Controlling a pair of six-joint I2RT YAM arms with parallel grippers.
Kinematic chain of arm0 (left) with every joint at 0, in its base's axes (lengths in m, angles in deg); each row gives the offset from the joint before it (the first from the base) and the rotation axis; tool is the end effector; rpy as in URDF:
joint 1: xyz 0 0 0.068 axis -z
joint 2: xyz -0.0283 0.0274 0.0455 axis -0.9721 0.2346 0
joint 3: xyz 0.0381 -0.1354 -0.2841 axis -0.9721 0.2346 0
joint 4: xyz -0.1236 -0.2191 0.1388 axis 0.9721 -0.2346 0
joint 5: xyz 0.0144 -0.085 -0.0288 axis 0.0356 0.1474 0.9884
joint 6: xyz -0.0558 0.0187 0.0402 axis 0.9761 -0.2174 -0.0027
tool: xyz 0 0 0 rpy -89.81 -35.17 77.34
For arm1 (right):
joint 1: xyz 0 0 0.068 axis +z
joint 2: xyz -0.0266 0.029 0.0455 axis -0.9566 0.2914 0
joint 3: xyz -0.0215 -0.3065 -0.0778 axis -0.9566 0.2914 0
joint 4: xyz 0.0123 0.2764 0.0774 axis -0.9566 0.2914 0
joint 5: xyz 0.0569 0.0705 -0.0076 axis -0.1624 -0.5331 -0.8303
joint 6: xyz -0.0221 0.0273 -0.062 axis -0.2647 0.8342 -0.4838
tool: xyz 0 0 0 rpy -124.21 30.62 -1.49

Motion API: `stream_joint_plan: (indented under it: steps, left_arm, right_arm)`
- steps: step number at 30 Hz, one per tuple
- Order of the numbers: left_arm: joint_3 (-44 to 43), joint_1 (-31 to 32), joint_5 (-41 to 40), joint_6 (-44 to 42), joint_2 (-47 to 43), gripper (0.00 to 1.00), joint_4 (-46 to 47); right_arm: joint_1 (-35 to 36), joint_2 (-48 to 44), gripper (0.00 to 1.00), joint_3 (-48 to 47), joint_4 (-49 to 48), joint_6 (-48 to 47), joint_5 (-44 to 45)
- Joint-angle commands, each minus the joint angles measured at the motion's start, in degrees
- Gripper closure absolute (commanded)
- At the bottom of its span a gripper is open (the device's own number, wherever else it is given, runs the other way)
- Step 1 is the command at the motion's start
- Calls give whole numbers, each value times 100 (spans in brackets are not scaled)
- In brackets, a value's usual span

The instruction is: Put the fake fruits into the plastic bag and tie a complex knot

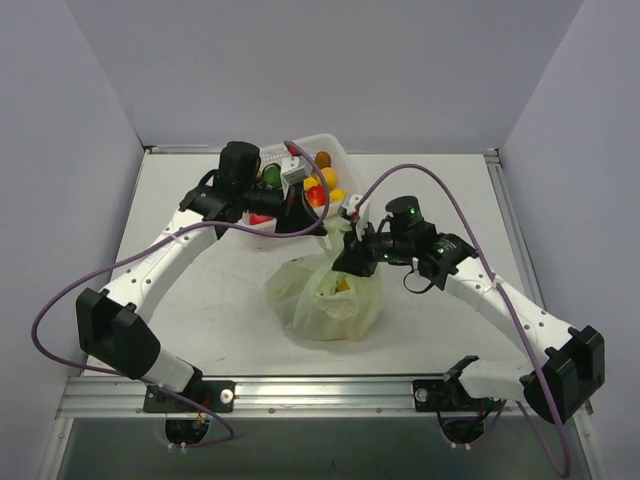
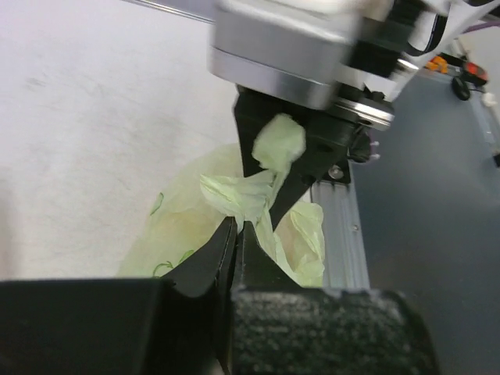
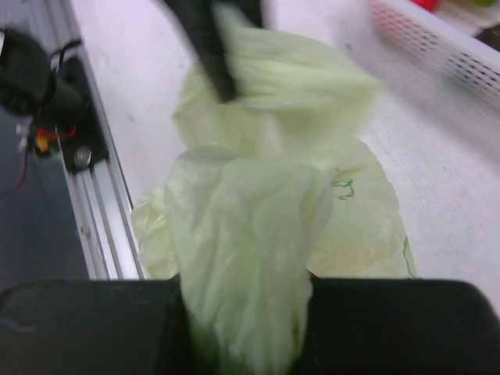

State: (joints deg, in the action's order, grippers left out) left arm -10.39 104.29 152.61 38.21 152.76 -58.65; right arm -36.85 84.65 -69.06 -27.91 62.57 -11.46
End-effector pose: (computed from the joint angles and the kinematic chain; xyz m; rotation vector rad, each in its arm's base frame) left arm 0.2957 -0.2158 0.4104 1.2421 1.6082 -1.3607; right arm 0.2219 0.2104 0.3636 -1.2060 1.5668 0.9945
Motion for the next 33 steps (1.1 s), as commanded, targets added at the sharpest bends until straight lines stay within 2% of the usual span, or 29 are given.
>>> stream_joint_plan:
  steps: [1, 2, 5, 7, 13, 14, 17, 22, 28, 30, 31, 33]
  left_arm:
    - [-755, -131, -544, -326, -252, 100, 207]
    - [-817, -140, -571, -361, -296, 100, 208]
    - [-625, -96, -642, -196, -628, 100, 435]
    - [-195, -26, -869, -28, -822, 100, 698]
    - [1103, 930, -1511, -150, -1508, 100, 691]
    - [1255, 1306, -1869, -237, -1622, 100, 691]
    - [1739, 1757, -2608, -247, -1632, 100, 682]
    - [2012, 1802, -2979, 569, -1176, 100, 787]
    - [1925, 1855, -2971, 1184, -421, 100, 1025]
    - [1828, 1811, -2927, 1282, -305, 100, 1077]
    - [1819, 1733, -2831, 1335, -287, 100, 1121]
    - [1819, 1618, -2725, 1414, -340, 100, 1331]
  right_arm:
    - [-437, -56, 100, -61, 55, 2016, 834]
    - [-535, -108, 100, -26, 28, 2724, 851]
    - [-790, -336, 100, 141, -103, 3432, 948]
    - [-878, -425, 100, 273, -148, 3916, 992]
    - [-940, -575, 100, 607, -209, 4900, 1571]
    - [-940, -575, 100, 625, -227, 4989, 1677]
    - [-940, -557, 100, 634, -262, 5166, 1766]
    - [-922, -689, 100, 783, -429, 5069, 1862]
    - [-896, -803, 100, 994, -675, 4753, 1635]
    - [-905, -830, 93, 1003, -710, 4385, 1406]
    - [-905, -908, 78, 1003, -675, 4210, 1266]
    - [-905, -1022, 62, 1003, -491, 3440, 1186]
